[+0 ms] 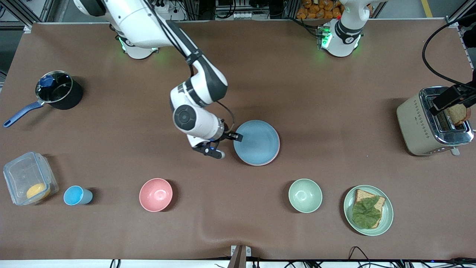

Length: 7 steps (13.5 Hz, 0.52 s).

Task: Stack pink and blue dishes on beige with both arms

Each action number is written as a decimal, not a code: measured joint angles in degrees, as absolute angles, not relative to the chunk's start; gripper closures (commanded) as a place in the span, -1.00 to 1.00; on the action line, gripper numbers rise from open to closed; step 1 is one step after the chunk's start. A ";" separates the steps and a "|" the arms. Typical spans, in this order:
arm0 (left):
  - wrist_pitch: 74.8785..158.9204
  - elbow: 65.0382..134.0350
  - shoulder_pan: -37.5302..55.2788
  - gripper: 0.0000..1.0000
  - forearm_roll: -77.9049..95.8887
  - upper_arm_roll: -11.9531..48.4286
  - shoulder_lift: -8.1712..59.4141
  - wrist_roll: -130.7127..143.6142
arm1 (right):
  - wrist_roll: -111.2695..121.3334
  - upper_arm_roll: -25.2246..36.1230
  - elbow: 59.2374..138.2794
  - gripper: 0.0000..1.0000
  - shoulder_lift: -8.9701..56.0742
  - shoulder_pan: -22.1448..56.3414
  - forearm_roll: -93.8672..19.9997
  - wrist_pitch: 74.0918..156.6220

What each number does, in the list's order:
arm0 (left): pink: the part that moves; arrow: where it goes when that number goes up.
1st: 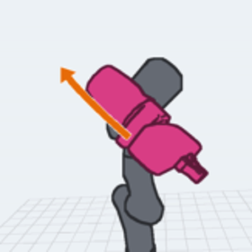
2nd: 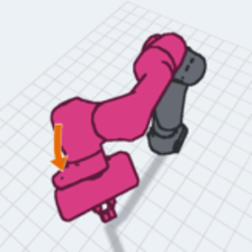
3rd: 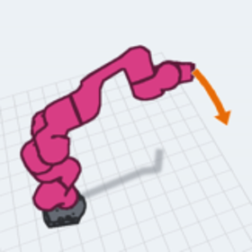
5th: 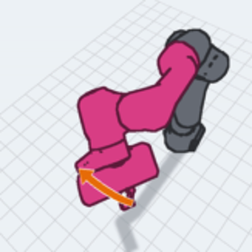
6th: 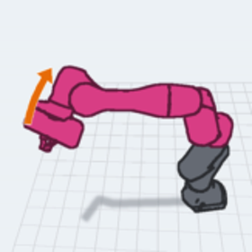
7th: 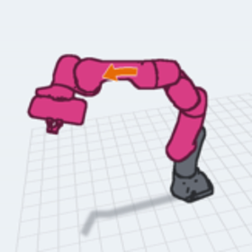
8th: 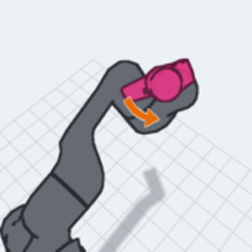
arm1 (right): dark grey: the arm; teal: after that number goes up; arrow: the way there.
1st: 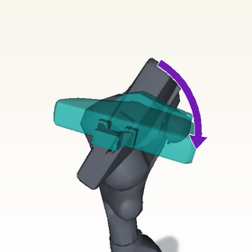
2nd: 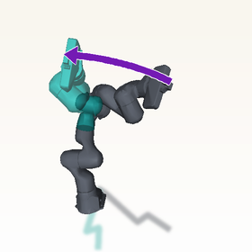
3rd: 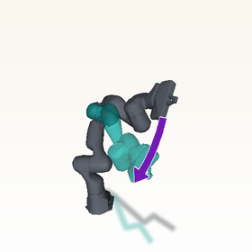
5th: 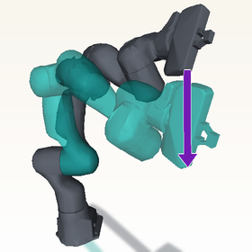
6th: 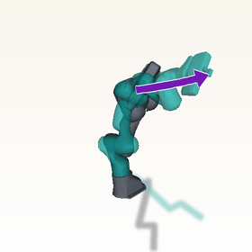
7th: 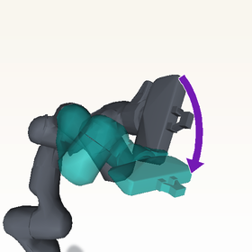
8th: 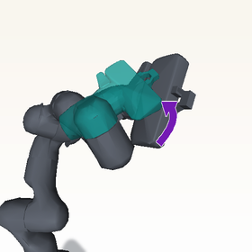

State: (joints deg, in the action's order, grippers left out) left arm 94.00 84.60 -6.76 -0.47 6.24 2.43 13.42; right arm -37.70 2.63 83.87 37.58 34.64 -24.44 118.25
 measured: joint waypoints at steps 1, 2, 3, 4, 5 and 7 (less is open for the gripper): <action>93.64 84.60 -6.75 -1.00 -0.47 6.15 2.43 13.39 | -33.18 2.85 83.86 -1.00 36.35 31.93 -22.51 114.62; 93.25 84.60 -6.71 -1.00 -0.47 6.15 2.42 13.39 | -29.01 3.13 83.85 -1.00 35.25 29.20 -20.20 111.70; 92.84 84.60 -6.62 -1.00 -0.47 6.13 2.41 13.39 | -24.96 3.34 83.87 -1.00 34.24 26.31 -17.74 109.16; 92.33 84.60 -6.55 -1.00 -0.47 6.05 2.40 13.39 | -20.48 3.48 84.07 -1.00 33.22 23.33 -15.52 107.16; 91.98 84.59 -6.46 -1.00 -0.47 5.83 2.39 13.39 | -15.20 3.60 84.77 -1.00 32.17 20.37 -14.01 106.04; 91.54 84.59 -6.28 -1.00 -0.47 5.51 2.38 13.39 | -2.21 3.89 87.21 -1.00 30.16 13.20 -12.93 104.95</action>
State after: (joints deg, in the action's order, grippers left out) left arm 91.54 84.59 -6.28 -0.47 5.51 2.38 13.39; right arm -2.21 3.89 87.21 30.16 13.20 -12.93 104.95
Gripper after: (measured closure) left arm 0.000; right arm 0.000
